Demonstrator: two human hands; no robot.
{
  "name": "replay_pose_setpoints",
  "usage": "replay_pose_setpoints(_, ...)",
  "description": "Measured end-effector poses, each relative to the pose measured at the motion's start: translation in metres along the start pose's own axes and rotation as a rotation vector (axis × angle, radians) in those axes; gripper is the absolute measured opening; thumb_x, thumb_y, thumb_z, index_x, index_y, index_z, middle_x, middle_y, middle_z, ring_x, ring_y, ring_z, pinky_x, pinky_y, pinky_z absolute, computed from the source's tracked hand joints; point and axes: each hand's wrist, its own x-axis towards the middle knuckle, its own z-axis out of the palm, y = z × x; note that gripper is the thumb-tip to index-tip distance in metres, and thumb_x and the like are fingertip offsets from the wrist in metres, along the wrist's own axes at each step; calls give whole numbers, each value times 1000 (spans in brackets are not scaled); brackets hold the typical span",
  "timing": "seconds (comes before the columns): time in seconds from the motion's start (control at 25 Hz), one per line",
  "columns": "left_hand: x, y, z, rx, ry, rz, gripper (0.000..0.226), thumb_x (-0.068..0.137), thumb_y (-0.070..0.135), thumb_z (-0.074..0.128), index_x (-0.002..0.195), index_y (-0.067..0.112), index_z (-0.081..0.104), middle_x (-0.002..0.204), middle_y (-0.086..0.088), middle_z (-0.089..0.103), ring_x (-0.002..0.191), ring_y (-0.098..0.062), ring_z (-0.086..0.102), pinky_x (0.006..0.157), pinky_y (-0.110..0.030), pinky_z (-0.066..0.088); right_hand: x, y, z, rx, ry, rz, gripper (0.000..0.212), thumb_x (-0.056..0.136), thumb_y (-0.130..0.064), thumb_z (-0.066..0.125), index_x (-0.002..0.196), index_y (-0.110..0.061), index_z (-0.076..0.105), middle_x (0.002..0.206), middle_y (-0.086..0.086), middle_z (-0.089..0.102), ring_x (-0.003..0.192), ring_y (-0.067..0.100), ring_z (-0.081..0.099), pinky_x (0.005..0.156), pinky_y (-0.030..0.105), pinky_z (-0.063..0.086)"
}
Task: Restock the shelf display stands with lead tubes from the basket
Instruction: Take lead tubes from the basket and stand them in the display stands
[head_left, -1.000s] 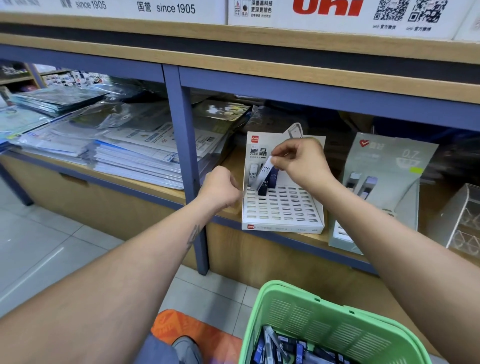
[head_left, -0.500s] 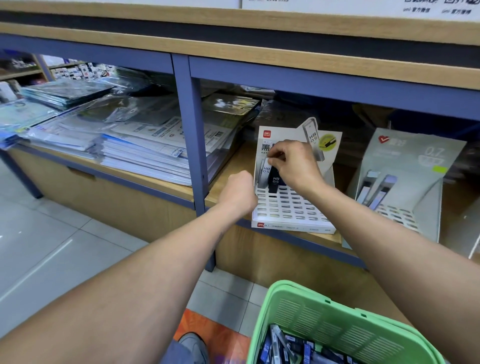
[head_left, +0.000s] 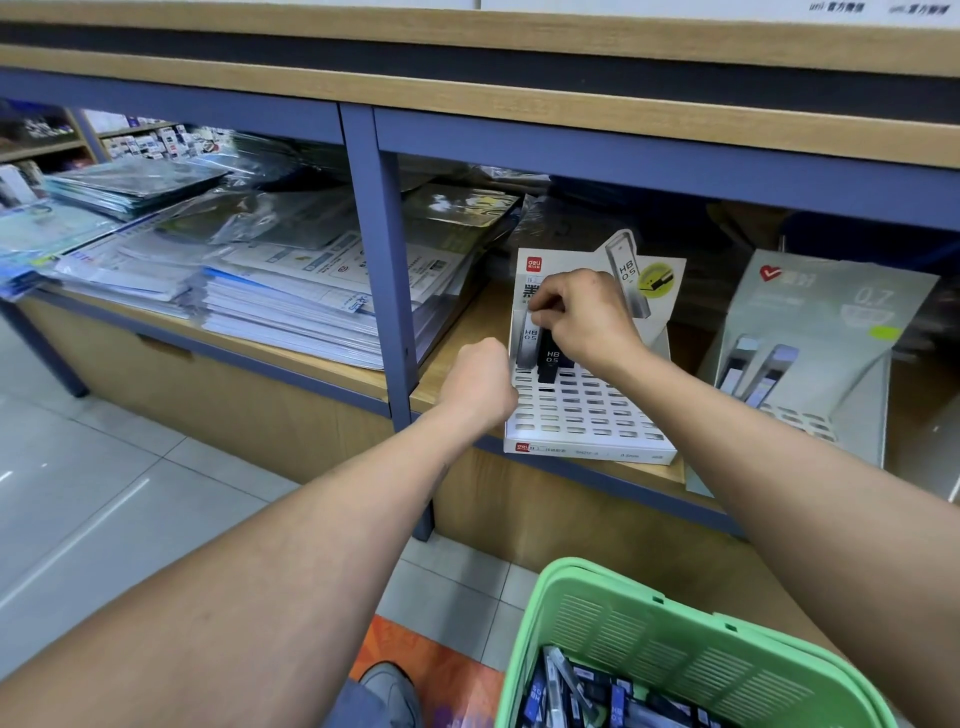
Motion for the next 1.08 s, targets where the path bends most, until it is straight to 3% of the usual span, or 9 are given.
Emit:
replay_pose_setpoints(0.2, -2, 2, -2, 22, 10, -2, 12, 88, 11, 70, 82, 10, 59, 87, -8, 65, 74, -27, 63, 45, -24, 37, 0, 1, 2, -4, -51, -13, 10, 89, -12, 73, 94, -20, 78, 101, 3, 74, 97, 22, 66, 84, 31, 52)
replay_pose_setpoints(0.36, -3, 3, -2, 8, 4, -5, 9, 88, 11, 72, 86, 9, 63, 89, -8, 68, 76, -26, 67, 51, -27, 44, 4, 6, 14, -225, -55, -57, 22, 87, -9, 66, 101, -23, 77, 113, 5, 67, 106, 28, 62, 87, 37, 53)
replay_pose_setpoints(0.48, -2, 2, -1, -12, -6, -1, 9, 88, 11, 73, 87, 10, 64, 90, -8, 69, 76, -26, 69, 54, -28, 47, 4, 6, 18, -251, -62, -31, 32, 82, -6, 63, 106, -23, 76, 116, 4, 65, 108, 28, 61, 89, 39, 53)
replay_pose_setpoints(0.6, -5, 4, -2, 24, -1, 7, 12, 88, 13, 73, 87, 12, 61, 95, -8, 69, 78, -25, 65, 52, -26, 42, 2, 2, 9, -246, -105, -23, 35, 85, -6, 59, 113, -21, 75, 121, 4, 62, 114, 28, 58, 93, 37, 50)
replay_pose_setpoints(0.72, -17, 12, -8, 149, 43, 12, 10, 91, 16, 67, 89, 14, 57, 97, -7, 66, 80, -29, 59, 59, -31, 41, -18, -5, -9, -127, -58, -56, 38, 89, -1, 54, 120, -16, 72, 123, 6, 61, 117, 27, 55, 97, 37, 48)
replay_pose_setpoints(0.88, -47, 40, -9, 306, 184, 180, 11, 92, 13, 54, 103, 14, 58, 104, -11, 67, 93, -36, 64, 66, -36, 38, -89, 3, -35, 133, 75, 62, 32, 91, 1, 53, 108, -15, 75, 110, 4, 69, 104, 21, 62, 91, 32, 50)
replay_pose_setpoints(0.96, -66, 56, 5, 276, 112, 305, 13, 92, 16, 53, 106, 15, 54, 106, -11, 67, 95, -38, 64, 67, -36, 39, -134, 19, -41, 115, 77, 157, 31, 87, 0, 53, 97, -18, 77, 101, 2, 73, 97, 22, 65, 86, 37, 54)
replay_pose_setpoints(1.08, -99, 68, 46, 332, -118, 437, 16, 91, 19, 54, 106, 15, 54, 110, -15, 67, 101, -39, 63, 71, -38, 41, -200, 50, -43, 30, -35, 296, 29, 80, -2, 54, 84, -22, 75, 91, 2, 75, 90, 27, 67, 76, 36, 53)
